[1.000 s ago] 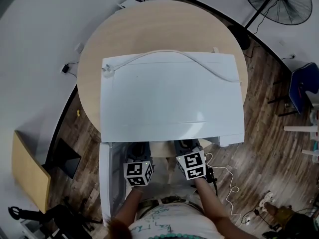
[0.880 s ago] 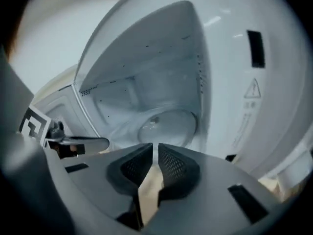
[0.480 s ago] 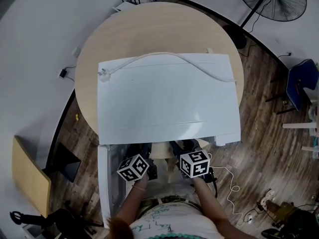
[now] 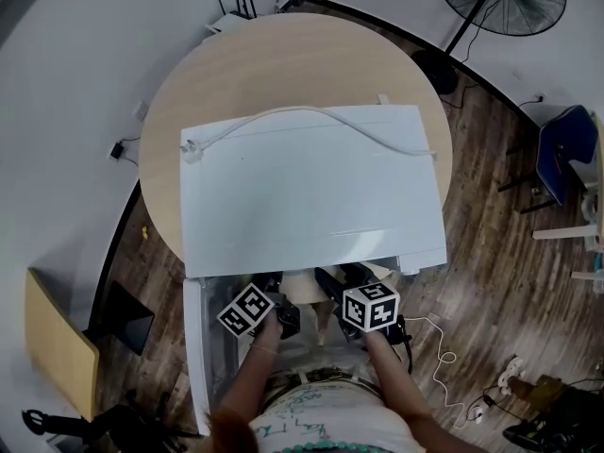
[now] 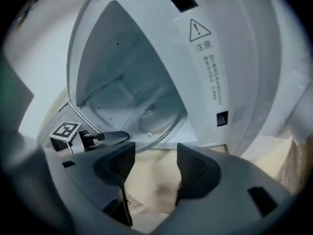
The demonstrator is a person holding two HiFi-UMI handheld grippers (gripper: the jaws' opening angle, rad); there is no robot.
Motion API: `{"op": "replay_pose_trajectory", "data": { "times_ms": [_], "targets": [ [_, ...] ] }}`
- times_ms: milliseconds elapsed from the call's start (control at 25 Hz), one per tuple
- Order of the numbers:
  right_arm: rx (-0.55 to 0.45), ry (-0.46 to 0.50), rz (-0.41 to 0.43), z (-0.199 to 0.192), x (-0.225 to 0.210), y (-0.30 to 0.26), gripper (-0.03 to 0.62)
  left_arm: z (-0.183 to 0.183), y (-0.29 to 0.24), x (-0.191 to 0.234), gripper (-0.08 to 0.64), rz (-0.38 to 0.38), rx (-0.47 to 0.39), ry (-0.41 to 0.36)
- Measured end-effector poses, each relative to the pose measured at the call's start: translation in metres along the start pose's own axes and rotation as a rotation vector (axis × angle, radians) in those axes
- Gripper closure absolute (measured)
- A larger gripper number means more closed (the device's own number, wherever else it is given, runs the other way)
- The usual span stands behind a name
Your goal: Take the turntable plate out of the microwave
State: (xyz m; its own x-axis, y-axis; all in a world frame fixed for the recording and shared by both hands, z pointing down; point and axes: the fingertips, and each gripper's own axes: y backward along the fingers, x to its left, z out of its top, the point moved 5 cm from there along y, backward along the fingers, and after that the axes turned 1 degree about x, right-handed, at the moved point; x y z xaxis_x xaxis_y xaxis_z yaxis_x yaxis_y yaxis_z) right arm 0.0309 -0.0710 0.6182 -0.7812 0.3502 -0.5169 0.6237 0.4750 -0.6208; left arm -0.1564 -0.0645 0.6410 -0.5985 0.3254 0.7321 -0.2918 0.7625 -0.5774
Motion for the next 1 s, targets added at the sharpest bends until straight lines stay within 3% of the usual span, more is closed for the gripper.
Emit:
{"op": "replay_pose_trajectory", "data": {
  "times_ms": [240,440,800,1000],
  "targets": [
    [-0.009,-0.014,0.012,0.001,0.0,0.001,0.333,-0.004,0.008,-0.002,0.428,-0.08,-0.01,0.055],
    [-0.009,-0.06,0.061,0.0,0.001,0.001,0.333,-0.008,0.012,-0.003,0.465,-0.146,-0.009,0.091],
    [-0.048,-0.24,0.138,0.0,-0.006,0.001,0.342,-0.02,0.025,-0.002,0.476,-0.183,0.006,0.1],
    [-0.06,-0.29,0.157,0.0,-0.011,-0.001,0.362,-0.029,0.038,0.001,0.476,-0.19,0.023,0.107]
  ]
}}
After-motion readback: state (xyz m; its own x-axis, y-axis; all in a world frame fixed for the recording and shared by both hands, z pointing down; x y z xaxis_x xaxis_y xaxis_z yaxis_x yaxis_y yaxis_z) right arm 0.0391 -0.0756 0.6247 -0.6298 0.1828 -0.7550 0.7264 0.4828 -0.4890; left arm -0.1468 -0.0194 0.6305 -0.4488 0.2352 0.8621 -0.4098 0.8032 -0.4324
